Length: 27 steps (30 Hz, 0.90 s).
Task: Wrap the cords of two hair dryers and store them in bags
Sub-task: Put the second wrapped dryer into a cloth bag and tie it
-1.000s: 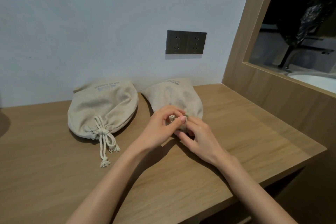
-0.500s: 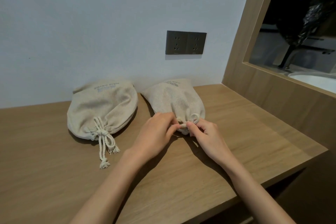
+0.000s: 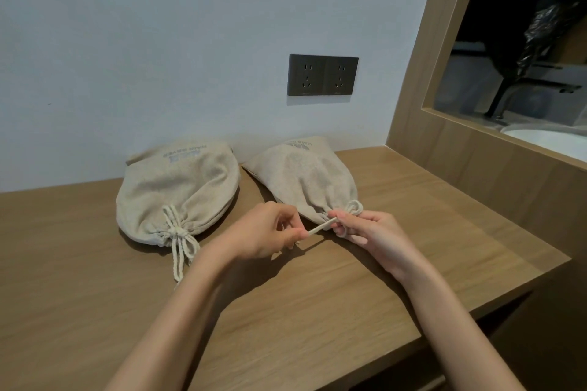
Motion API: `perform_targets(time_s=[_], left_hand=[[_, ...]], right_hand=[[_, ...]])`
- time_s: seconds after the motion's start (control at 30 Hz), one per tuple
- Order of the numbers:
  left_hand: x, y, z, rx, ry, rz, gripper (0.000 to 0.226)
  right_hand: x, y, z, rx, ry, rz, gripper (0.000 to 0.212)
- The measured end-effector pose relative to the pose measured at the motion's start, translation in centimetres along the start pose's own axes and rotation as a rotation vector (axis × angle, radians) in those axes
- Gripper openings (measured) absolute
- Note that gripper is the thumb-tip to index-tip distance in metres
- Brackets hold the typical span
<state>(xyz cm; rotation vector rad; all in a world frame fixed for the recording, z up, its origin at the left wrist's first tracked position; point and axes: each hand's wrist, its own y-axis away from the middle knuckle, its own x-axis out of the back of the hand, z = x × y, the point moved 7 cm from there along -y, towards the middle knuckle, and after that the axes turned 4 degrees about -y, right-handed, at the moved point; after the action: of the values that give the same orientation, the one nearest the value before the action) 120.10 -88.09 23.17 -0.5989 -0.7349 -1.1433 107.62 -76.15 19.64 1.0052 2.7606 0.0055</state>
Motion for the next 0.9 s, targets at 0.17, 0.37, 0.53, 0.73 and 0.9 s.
perform_targets(time_s=[0.17, 0.37, 0.53, 0.73, 0.9], left_hand=[[-1.3, -0.1, -0.3, 0.006, -0.041, -0.156, 0.014], [0.1, -0.3, -0.6, -0.022, -0.162, 0.08, 0.019], [0.9, -1.5, 1.5, -0.192, -0.039, 0.359, 0.017], [-2.0, -5.4, 2.7, -0.211, -0.139, 0.251, 0.029], [-1.9, -6.9, 3.3, -0.213, -0.114, 0.215, 0.027]], right_hand=[[0.2, -0.1, 0.4, -0.061, -0.089, 0.044, 0.01], [0.2, 0.5, -1.2, 0.222, 0.303, 0.094, 0.009], [0.5, 0.1, -1.7, 0.397, 0.449, 0.147, 0.023], [0.5, 0.8, -2.8, 0.587, 0.558, 0.212, 0.022], [0.7, 1.5, -3.7, 0.75, 0.773, 0.32, 0.026]])
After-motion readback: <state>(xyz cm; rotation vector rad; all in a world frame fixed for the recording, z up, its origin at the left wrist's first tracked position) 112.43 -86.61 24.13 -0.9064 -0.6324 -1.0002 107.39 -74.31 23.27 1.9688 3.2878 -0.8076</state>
